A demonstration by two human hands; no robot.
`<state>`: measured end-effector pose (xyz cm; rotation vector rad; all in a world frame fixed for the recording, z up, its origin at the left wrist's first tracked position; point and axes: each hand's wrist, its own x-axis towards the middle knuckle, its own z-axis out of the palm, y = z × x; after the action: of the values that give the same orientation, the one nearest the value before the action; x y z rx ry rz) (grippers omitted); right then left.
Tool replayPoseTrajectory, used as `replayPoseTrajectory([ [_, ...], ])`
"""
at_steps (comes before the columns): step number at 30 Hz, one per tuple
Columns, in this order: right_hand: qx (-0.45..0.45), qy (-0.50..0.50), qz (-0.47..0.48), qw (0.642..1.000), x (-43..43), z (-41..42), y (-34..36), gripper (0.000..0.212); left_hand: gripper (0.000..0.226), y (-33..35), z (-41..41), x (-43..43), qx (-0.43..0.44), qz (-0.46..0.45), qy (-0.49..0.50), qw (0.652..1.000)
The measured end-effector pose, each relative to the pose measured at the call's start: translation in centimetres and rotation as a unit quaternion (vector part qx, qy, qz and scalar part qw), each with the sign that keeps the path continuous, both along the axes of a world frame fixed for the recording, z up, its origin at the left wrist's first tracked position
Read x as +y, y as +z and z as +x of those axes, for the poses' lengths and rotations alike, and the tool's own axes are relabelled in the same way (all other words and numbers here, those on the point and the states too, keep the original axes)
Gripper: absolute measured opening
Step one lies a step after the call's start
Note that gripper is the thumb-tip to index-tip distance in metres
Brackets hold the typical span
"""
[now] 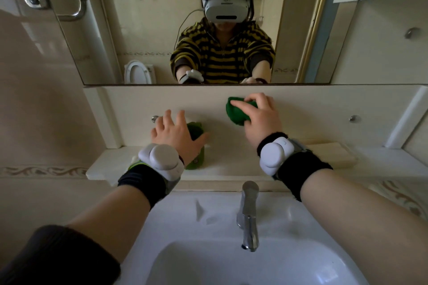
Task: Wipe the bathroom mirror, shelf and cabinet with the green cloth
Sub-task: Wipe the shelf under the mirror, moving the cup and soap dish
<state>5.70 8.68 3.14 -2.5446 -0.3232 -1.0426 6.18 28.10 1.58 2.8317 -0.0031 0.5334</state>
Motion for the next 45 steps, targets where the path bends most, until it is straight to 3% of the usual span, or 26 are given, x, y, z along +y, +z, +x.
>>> replayPoseTrajectory([
  [4,-0.057,-0.018,0.022,0.998,1.5,1.1,1.8,0.054,0.08,0.3,0.4,0.9,0.049,0.003,-0.029,0.998],
  [14,-0.128,-0.048,0.032,0.99,2.7,2.8,-0.8,0.06,0.081,0.6,1.3,1.8,0.032,-0.032,-0.087,0.995],
  [24,-0.122,-0.048,0.02,0.991,3.8,2.7,-3.7,0.06,0.082,0.5,1.6,3.6,0.015,-0.05,-0.102,0.993],
  [33,-0.014,-0.031,0.029,0.999,5.0,2.2,-6.4,0.06,0.081,0.6,1.4,4.1,0.008,-0.041,-0.112,0.993],
  [41,0.128,-0.045,-0.042,0.99,5.2,2.2,-7.0,0.056,0.082,0.6,1.5,4.6,0.008,-0.044,-0.11,0.993],
  [45,0.153,-0.045,-0.036,0.987,5.4,2.2,-7.4,0.055,0.082,0.7,1.4,4.8,0.011,-0.047,-0.115,0.992],
])
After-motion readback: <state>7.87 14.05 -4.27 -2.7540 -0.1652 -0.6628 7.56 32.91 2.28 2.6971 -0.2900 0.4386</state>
